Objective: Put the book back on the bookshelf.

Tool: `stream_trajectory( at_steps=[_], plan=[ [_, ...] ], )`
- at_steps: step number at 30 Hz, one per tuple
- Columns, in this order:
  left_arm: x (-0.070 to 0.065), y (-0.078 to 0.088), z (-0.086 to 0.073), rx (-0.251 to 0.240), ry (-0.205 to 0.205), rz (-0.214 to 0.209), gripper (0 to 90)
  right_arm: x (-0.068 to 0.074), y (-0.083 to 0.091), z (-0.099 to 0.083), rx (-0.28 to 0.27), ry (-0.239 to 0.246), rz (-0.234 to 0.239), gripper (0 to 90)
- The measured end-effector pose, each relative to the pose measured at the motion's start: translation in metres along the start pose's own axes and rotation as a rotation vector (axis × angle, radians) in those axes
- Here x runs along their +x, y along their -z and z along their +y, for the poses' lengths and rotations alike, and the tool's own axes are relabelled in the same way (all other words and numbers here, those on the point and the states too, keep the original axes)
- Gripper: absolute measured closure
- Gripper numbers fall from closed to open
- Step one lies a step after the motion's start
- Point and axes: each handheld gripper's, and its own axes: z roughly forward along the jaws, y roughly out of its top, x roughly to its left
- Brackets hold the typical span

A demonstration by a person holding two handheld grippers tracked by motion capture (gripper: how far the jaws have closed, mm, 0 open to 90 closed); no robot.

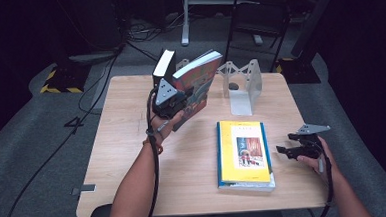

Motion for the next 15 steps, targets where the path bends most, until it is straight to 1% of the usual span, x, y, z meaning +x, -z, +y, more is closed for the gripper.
stream_trajectory(
  at_steps=[1, 3, 4, 8, 10, 11, 13, 15],
  plan=[
    [0.002, 0.000, 0.000, 0.003, 0.000, 0.012, 73.9, 0.000, -0.002, 0.000, 0.009, -0.002, 0.004, 19.5],
    [0.007, 0.001, -0.001, -0.002, 0.017, 0.024, 73.8, 0.001, -0.005, -0.001, 0.028, 0.004, -0.001, 19.0],
    [0.009, 0.001, -0.002, -0.002, 0.025, 0.037, 73.8, 0.001, -0.006, -0.001, 0.031, 0.008, -0.001, 18.2],
    [0.016, 0.003, -0.002, -0.003, 0.025, 0.079, 73.8, 0.001, -0.006, -0.001, 0.028, 0.003, 0.003, 18.3],
    [0.020, 0.003, -0.001, -0.008, 0.039, 0.102, 73.8, 0.001, -0.006, -0.002, 0.025, 0.001, 0.006, 17.8],
    [0.022, 0.003, -0.001, -0.010, 0.048, 0.119, 73.8, 0.001, -0.006, -0.002, 0.024, 0.000, 0.006, 17.5],
    [0.025, 0.004, 0.000, -0.013, 0.055, 0.145, 73.8, 0.001, -0.006, -0.002, 0.024, 0.003, 0.006, 16.9],
    [0.028, 0.005, 0.000, -0.011, 0.062, 0.156, 73.8, 0.002, -0.007, -0.004, 0.007, 0.010, -0.002, 16.2]
  ],
)
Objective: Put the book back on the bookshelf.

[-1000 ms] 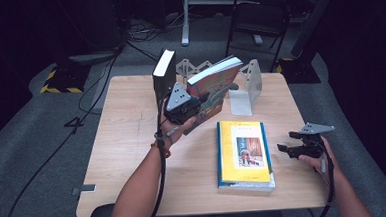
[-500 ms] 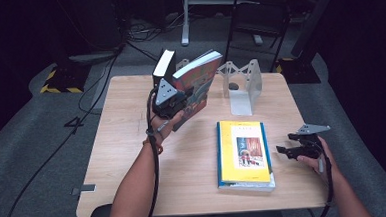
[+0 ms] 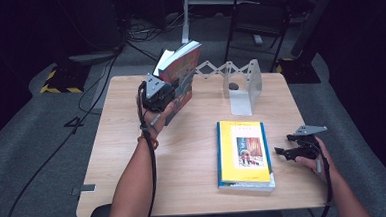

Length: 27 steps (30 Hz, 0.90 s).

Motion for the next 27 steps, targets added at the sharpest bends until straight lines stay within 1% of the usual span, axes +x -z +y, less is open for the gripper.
stream_trajectory(
  at_steps=[1, 4, 7, 8, 10, 12, 15, 16, 19, 20, 23, 24, 26, 27],
  plan=[
    [0.001, 0.000, 0.000, -0.003, 0.009, 0.009, 73.8, 0.000, 0.000, 0.000, 0.000, -0.001, 0.000, 16.2],
    [0.003, 0.000, 0.003, -0.004, -0.002, 0.033, 73.8, 0.000, 0.000, 0.000, 0.000, 0.000, 0.002, 16.2],
    [0.001, 0.001, 0.006, -0.017, 0.009, 0.035, 73.8, 0.000, 0.000, 0.000, 0.000, 0.002, 0.003, 15.1],
    [0.001, 0.004, 0.007, -0.024, 0.012, 0.028, 73.8, 0.001, 0.000, 0.000, 0.001, 0.004, 0.003, 15.0],
    [-0.002, 0.009, 0.010, -0.037, 0.003, 0.024, 73.8, 0.001, 0.000, 0.000, 0.001, 0.004, 0.003, 15.0],
    [-0.004, 0.013, 0.014, -0.043, -0.006, 0.036, 73.8, 0.001, -0.001, 0.000, 0.000, 0.004, 0.003, 14.8],
    [-0.002, 0.018, 0.018, -0.058, 0.007, 0.044, 73.7, 0.001, -0.001, 0.000, 0.000, 0.004, 0.004, 14.7],
    [-0.002, 0.019, 0.019, -0.059, 0.003, 0.053, 73.8, 0.001, -0.001, 0.000, -0.001, 0.004, 0.003, 14.7],
    [-0.003, 0.016, 0.021, -0.047, -0.022, 0.088, 73.8, 0.001, -0.001, 0.000, -0.003, 0.003, 0.004, 14.4],
    [-0.003, 0.013, 0.021, -0.044, -0.017, 0.101, 73.8, 0.001, -0.001, 0.000, -0.005, 0.002, 0.002, 14.4],
    [-0.001, 0.005, 0.019, -0.039, 0.013, 0.112, 73.7, 0.002, -0.002, 0.000, -0.009, -0.002, 0.001, 14.4],
    [-0.001, 0.002, 0.018, -0.035, 0.018, 0.117, 73.7, 0.002, -0.002, 0.000, -0.010, -0.002, 0.001, 14.3],
    [-0.002, -0.006, 0.016, -0.027, 0.012, 0.138, 73.7, 0.002, -0.002, 0.000, -0.011, -0.001, 0.004, 14.3],
    [-0.003, -0.013, 0.014, -0.016, 0.001, 0.151, 73.7, 0.002, -0.002, 0.000, -0.011, -0.001, 0.004, 14.3]
  ],
)
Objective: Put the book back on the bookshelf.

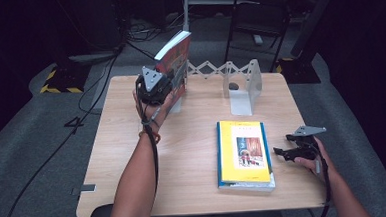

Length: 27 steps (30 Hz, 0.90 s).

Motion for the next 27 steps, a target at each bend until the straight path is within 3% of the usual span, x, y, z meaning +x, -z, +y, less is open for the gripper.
stream_trajectory(
  at_steps=[5, 7, 17, 23, 27],
  plan=[
    [-0.002, -0.014, -0.005, 0.009, 0.005, 0.018, 73.7, 0.000, 0.000, 0.000, -0.001, 0.001, 0.001, 14.3],
    [-0.005, -0.022, -0.010, 0.021, 0.013, 0.043, 73.7, 0.000, 0.000, 0.000, -0.005, 0.004, 0.002, 14.3],
    [-0.009, -0.042, -0.026, 0.063, 0.027, 0.087, 73.6, 0.000, -0.001, 0.000, -0.006, 0.005, 0.003, 14.3],
    [-0.011, -0.050, -0.039, 0.065, 0.019, 0.125, 73.6, 0.001, -0.001, 0.000, -0.007, 0.005, 0.004, 14.3],
    [-0.014, -0.054, -0.050, 0.068, 0.037, 0.131, 73.5, 0.001, -0.001, 0.000, -0.008, 0.010, 0.007, 14.3]
  ],
)
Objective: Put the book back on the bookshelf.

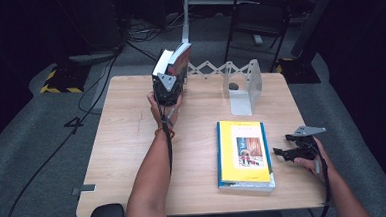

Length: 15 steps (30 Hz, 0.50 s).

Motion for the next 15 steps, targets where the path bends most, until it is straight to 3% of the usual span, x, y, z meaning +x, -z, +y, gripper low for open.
stream_trajectory(
  at_steps=[10, 15],
  plan=[
    [0.003, 0.009, -0.010, 0.003, 0.005, 0.008, 71.6, 0.000, 0.000, 0.000, -0.001, 0.001, 0.003, 14.4],
    [0.006, 0.016, -0.012, -0.003, 0.025, -0.012, 70.6, 0.001, 0.000, 0.000, 0.000, 0.003, 0.003, 14.4]
  ],
)
